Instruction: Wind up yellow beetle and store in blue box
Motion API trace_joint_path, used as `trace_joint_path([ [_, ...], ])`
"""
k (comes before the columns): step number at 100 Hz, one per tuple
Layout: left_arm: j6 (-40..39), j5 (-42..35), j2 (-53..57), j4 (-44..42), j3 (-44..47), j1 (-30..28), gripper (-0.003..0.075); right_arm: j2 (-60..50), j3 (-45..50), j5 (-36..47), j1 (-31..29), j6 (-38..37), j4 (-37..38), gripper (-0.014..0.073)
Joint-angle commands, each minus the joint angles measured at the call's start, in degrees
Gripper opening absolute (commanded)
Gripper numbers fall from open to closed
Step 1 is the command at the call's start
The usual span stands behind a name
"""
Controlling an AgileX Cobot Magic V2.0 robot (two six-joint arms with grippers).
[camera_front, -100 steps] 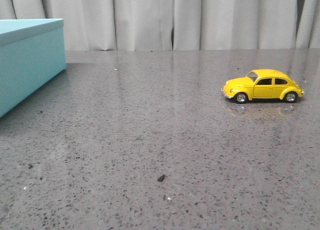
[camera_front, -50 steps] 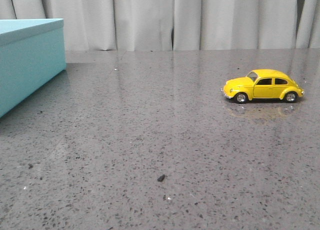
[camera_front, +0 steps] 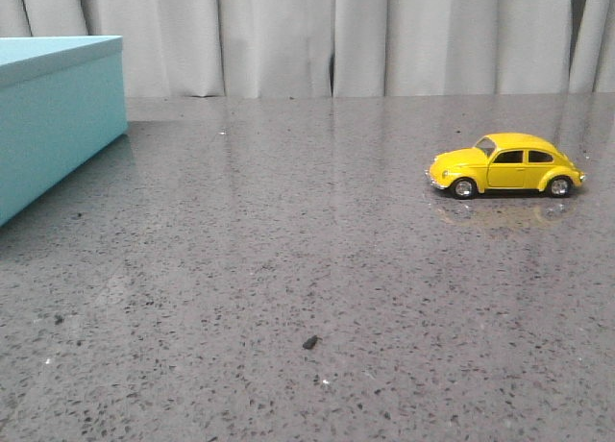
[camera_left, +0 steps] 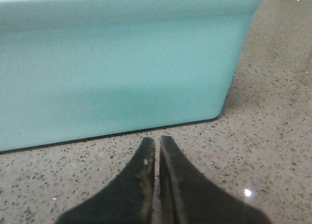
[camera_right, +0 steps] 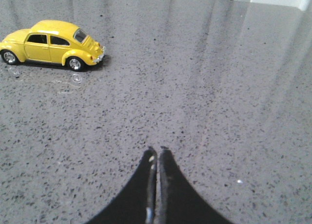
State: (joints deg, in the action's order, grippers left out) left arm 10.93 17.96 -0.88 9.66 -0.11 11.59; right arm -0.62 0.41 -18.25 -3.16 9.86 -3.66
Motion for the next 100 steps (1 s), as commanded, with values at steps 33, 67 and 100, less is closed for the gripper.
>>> trace_joint_path([
  [33, -0.26, -7.52, -1.25, 10.88, 2.44, 0.41, -0.0019, -0.82, 1.54, 11.65, -0.3, 0.36, 0.75, -0.0049],
  [67, -0.26, -11.97, -1.25, 24.02, 2.44, 0.41, -0.0019, -0.82, 1.54, 18.25, -0.3, 0.36, -10.67, -0.0049],
  [100, -0.26, -19.63, -1.25, 26.69, 2.44, 0.41, -0.0019, -0.82, 1.54, 18.56, -0.3, 0.36, -16.13, -0.0049],
])
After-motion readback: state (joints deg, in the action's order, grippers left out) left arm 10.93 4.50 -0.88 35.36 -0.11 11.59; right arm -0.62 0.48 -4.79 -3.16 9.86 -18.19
